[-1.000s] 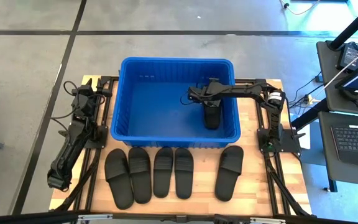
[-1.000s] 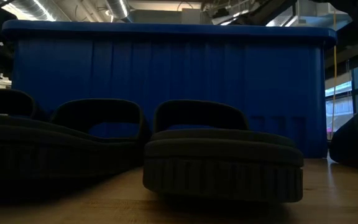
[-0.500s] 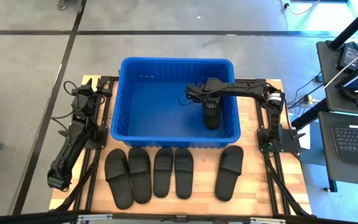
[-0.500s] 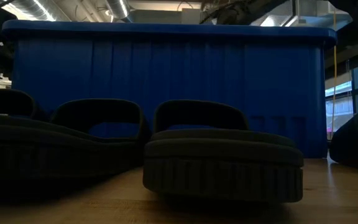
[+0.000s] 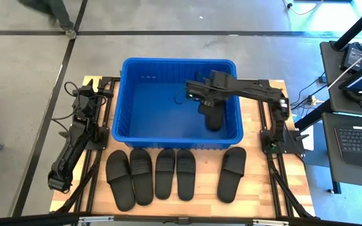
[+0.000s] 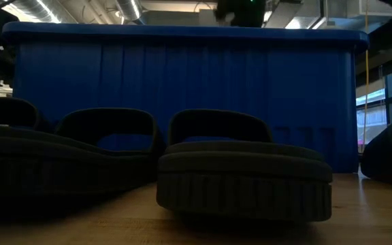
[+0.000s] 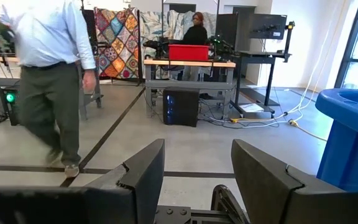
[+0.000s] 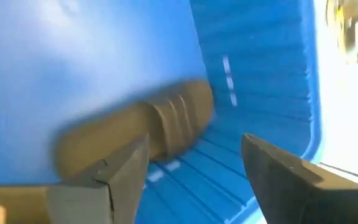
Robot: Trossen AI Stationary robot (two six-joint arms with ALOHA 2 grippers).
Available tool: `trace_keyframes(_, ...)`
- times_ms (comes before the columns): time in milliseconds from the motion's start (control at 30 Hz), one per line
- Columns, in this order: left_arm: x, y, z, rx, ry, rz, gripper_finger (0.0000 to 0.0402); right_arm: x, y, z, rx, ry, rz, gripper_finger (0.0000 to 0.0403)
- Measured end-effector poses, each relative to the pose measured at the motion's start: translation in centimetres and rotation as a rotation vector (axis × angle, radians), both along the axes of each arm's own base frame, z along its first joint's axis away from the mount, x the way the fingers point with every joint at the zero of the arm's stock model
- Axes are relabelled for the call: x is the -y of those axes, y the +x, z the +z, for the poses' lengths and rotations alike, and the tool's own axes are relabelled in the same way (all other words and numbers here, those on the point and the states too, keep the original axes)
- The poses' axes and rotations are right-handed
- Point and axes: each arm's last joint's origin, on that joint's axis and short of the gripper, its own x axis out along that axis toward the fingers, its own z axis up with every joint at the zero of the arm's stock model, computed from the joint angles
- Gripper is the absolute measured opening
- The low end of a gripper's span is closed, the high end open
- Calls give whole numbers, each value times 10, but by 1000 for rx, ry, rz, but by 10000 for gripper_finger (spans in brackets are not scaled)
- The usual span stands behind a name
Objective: Pick and place slides into bin
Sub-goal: Put the black slides into the blue organizer bin
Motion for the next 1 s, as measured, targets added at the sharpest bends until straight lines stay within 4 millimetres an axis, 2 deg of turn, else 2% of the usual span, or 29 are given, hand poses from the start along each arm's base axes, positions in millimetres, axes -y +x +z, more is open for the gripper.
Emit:
trace_keyframes(133, 0, 0, 0, 1, 0, 0, 182, -43, -20, 39, 176, 11, 53, 255)
trace_keyframes(267, 0, 0, 0, 1, 0, 0, 182, -87, -47, 64, 309, 62, 107, 255)
trace_keyframes(400, 0, 0, 0, 1, 0, -1, 182, -134, -67, 74, 393, 181, 168, 255)
trace_keyframes(500, 0, 0, 0, -1, 0, -1, 182, -170, -82, 71, 398, 249, 222, 255)
trace_keyframes(600, 0, 0, 0, -1, -1, -1, 182, -205, -95, 57, 367, 283, 254, 255)
trace_keyframes(700, 0, 0, 0, 0, -1, 0, 182, -233, -107, 31, 315, 296, 221, 255)
trace_keyframes(867, 0, 0, 0, 0, -1, 0, 182, -263, -130, -29, 215, 235, 105, 255)
trace_keyframes(1000, 0, 0, 0, 0, -1, 0, 182, -283, -148, -75, 202, 221, 96, 255)
